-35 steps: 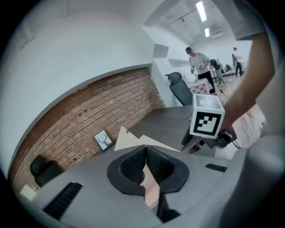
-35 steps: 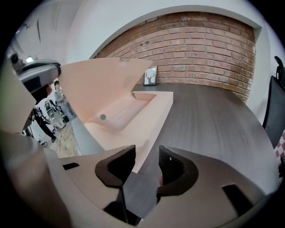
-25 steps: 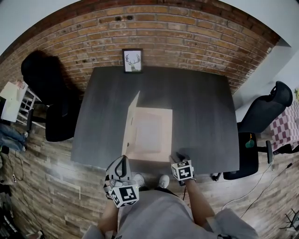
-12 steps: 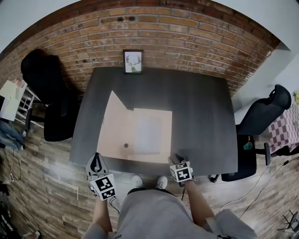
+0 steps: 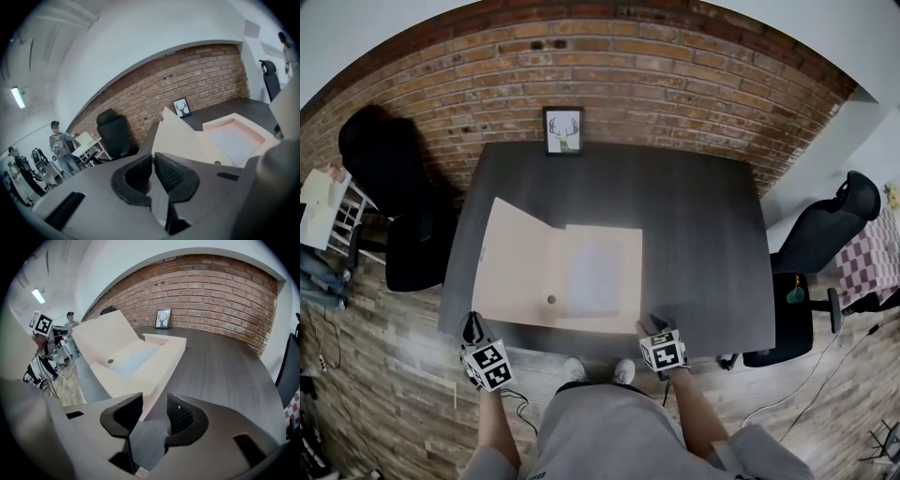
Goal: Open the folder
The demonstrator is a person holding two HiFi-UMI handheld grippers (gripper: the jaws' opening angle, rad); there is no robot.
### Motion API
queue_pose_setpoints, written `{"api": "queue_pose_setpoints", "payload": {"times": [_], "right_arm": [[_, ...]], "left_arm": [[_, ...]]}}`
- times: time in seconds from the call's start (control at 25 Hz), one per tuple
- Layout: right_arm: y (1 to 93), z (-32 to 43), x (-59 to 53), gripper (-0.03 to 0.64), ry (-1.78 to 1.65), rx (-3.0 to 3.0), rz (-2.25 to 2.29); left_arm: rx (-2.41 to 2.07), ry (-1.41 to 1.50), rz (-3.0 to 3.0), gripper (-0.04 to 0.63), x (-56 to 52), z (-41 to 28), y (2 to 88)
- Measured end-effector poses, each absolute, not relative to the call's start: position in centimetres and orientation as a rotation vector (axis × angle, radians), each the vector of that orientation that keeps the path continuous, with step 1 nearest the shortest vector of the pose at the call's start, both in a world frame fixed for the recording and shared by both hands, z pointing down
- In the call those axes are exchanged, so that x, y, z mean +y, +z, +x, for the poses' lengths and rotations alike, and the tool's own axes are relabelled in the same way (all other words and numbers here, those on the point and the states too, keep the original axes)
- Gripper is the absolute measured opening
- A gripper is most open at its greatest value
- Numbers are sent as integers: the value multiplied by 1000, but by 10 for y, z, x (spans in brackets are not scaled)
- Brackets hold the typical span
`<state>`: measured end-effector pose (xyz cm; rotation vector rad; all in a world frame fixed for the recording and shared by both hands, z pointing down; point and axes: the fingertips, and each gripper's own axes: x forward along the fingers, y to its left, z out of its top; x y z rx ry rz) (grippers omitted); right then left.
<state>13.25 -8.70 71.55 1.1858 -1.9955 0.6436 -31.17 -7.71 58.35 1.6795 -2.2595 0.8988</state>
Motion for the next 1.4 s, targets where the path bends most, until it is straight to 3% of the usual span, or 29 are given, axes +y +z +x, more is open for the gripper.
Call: {"api": "queue_pose_setpoints", "payload": {"times": [0.56,0.76,1.0,1.12,1.2,1.4], "right_arm": [[714,132,-87,140,643,-1984,1199],[715,133,-88,140,642,-1979,1205],[715,133,-87,135,641,-1976,1219],[711,130,-86,99,605,-1984,1236],[704,128,-87,40,583,-1996,1263],[671,120,-97,8,539,-2074,1319]], "left_arm": [[-2288,1096,1464,49,-78,-359,624],[-2328,1056,1453,3,-75,-364,615],[-2358,1052,1535,3,-80,-349,594],[-2380,1067,1584,3,-85,-343,582],[-2392,1053,1625,3,-89,-338,571],[-2442,982,1737,3,-97,-322,534]]}}
